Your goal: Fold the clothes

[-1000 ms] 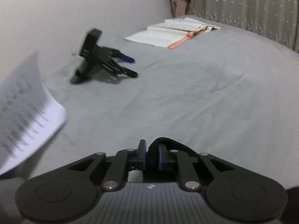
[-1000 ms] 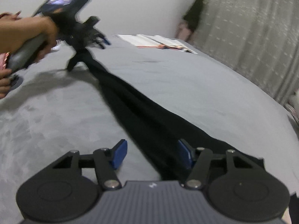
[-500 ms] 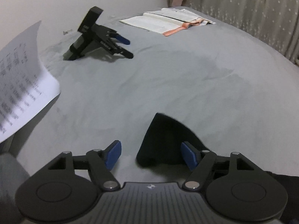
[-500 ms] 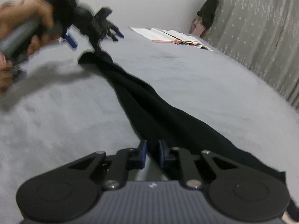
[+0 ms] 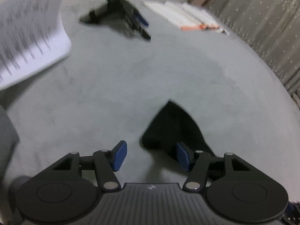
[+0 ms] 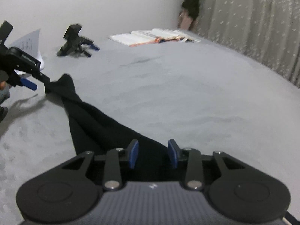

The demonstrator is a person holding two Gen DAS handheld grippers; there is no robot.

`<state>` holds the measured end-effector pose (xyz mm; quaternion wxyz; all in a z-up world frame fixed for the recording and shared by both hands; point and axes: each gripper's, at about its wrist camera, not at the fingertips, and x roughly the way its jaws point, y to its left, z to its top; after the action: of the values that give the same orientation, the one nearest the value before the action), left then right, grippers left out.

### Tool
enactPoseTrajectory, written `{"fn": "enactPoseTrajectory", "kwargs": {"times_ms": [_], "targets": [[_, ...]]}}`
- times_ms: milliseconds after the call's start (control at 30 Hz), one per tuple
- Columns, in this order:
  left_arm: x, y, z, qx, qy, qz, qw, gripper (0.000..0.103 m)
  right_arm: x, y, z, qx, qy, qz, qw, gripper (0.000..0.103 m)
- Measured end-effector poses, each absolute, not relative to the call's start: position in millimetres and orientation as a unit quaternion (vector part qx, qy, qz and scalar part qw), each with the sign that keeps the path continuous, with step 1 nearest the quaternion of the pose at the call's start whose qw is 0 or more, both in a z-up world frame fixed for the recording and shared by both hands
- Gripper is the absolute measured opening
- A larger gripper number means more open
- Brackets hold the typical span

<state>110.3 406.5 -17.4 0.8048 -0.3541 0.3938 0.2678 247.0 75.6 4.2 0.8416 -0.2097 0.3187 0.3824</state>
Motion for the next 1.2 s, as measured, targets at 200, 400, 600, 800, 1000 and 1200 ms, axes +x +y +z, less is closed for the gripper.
{"fn": "enactPoseTrajectory", "kwargs": {"times_ms": [200,400,600,800,1000,1200], "targets": [[114.2,405.0,-17.8,-0.409,0.373,0.226,0.801,0.057,253.4,93.5,-13.7,-0.227,0.318,0.393,0.832,0.049],[117.7,402.6,-31.6,-0.444,0.365,0.217,0.789,0.055,260.2,90.7,-17.1,-0.176,0.34,0.416,0.825,0.048],[115.7,395.0,-33.1,-0.436,0.329,0.245,0.801,0.001,254.8,84.7,-12.0,-0.187,0.338,0.423,0.819,0.004],[127.6,382.3,1.3,-0.388,0.278,0.254,0.841,0.0,235.8,81.3,-2.6,-0.199,0.272,0.374,0.864,0.004],[173.7,389.5,-2.6,-0.392,0.282,0.243,0.841,0.0,248.7,85.8,-0.7,-0.203,0.263,0.312,0.89,0.004],[221.0,398.8,-24.5,-0.393,0.296,0.23,0.84,0.003,267.1,94.7,-14.7,-0.209,0.285,0.271,0.895,0.004]]}}
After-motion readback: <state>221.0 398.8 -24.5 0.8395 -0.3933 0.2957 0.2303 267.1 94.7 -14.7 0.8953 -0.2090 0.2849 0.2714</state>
